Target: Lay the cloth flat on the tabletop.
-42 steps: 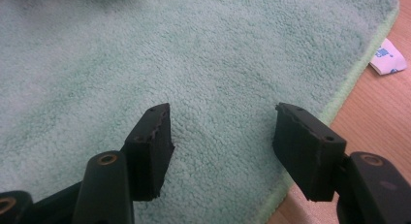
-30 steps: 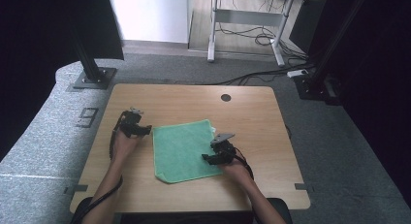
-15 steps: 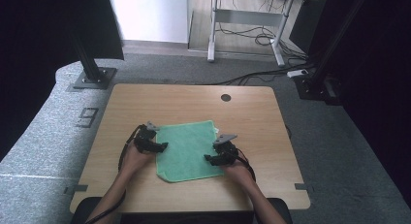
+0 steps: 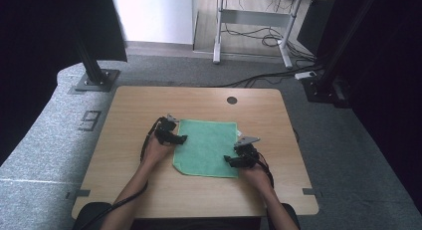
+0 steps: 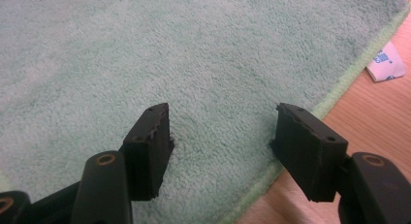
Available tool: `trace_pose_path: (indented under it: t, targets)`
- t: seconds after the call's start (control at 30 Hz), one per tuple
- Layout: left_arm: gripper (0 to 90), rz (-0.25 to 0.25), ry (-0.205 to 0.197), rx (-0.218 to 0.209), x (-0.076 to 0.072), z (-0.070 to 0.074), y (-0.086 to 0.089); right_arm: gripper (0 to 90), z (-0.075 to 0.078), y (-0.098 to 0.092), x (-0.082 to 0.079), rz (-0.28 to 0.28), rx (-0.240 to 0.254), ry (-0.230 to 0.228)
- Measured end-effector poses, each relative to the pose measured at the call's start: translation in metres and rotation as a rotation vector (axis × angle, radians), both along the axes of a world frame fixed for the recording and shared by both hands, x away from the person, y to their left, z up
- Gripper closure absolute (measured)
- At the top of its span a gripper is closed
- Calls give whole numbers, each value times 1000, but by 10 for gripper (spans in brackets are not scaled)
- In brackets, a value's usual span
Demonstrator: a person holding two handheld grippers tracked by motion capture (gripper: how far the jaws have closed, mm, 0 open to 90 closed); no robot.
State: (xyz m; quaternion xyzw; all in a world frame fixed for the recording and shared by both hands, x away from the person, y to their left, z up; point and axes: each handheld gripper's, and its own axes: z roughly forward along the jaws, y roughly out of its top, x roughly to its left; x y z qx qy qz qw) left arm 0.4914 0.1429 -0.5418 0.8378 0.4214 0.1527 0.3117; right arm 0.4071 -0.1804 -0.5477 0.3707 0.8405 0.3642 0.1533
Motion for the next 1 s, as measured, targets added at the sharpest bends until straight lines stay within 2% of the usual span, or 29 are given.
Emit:
trace_pose_path:
  t: [0.13, 0.27, 0.4, 0.53, 0.8, 1.0]
  targets:
    - [202, -42, -2, 21, -14, 3, -4, 368, 0, 0, -1, -13, 2, -2]
    - [190, -93, 28, -3, -39, 6, 1, 367, -1, 0, -1, -15, 3, -5]
    - [191, -113, 35, -19, -63, 5, 7, 365, -1, 1, -2, -19, 5, -6]
    - [192, -132, 41, -28, -81, 5, 13, 364, -1, 1, -2, -20, 6, -9]
    - [193, -159, 61, 0, -101, 5, 19, 363, -2, 1, -2, -22, 9, -12]
    - [193, -155, 59, 7, -116, 5, 26, 363, -2, 1, -2, -22, 9, -13]
